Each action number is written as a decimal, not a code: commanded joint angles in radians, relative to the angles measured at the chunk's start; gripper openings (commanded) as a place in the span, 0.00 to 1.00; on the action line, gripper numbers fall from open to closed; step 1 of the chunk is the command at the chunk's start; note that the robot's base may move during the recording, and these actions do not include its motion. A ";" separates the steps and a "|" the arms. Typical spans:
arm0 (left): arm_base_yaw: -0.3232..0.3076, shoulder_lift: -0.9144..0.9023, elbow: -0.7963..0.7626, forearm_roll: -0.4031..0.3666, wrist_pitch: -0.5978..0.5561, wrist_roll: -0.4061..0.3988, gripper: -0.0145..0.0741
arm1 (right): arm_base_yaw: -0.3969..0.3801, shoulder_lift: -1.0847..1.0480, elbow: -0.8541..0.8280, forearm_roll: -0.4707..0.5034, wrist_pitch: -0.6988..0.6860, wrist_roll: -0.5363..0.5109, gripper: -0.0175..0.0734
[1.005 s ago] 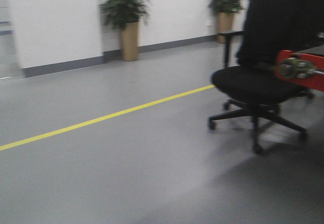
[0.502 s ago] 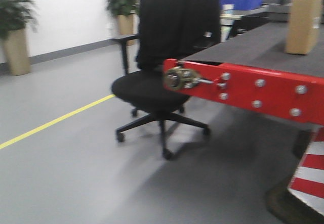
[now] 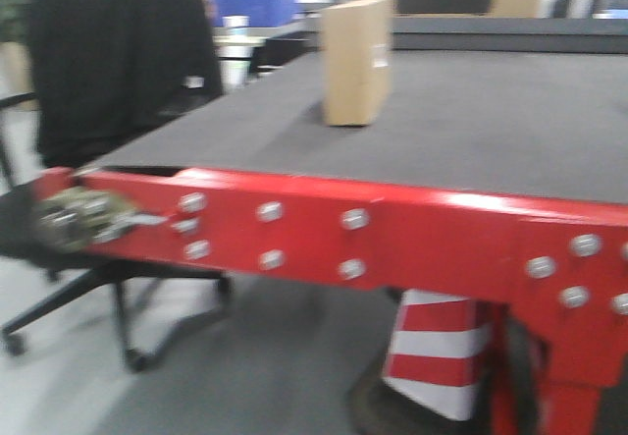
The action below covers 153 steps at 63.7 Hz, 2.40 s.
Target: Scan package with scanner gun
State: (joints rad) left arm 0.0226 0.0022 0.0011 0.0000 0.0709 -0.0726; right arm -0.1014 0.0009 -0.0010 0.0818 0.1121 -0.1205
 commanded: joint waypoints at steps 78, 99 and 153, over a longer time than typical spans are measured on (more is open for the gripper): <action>-0.005 -0.002 -0.001 0.000 -0.013 0.002 0.04 | -0.005 -0.001 0.001 0.005 -0.014 -0.002 0.01; -0.005 -0.002 -0.001 0.000 -0.013 0.002 0.04 | -0.005 -0.001 0.001 0.005 -0.014 -0.002 0.01; -0.005 0.410 -0.497 -0.082 0.398 0.080 0.04 | -0.005 -0.001 0.001 0.005 -0.014 -0.002 0.01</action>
State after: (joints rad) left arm 0.0226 0.3277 -0.4218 -0.1033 0.4255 -0.0281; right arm -0.1014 0.0009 -0.0010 0.0818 0.1121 -0.1205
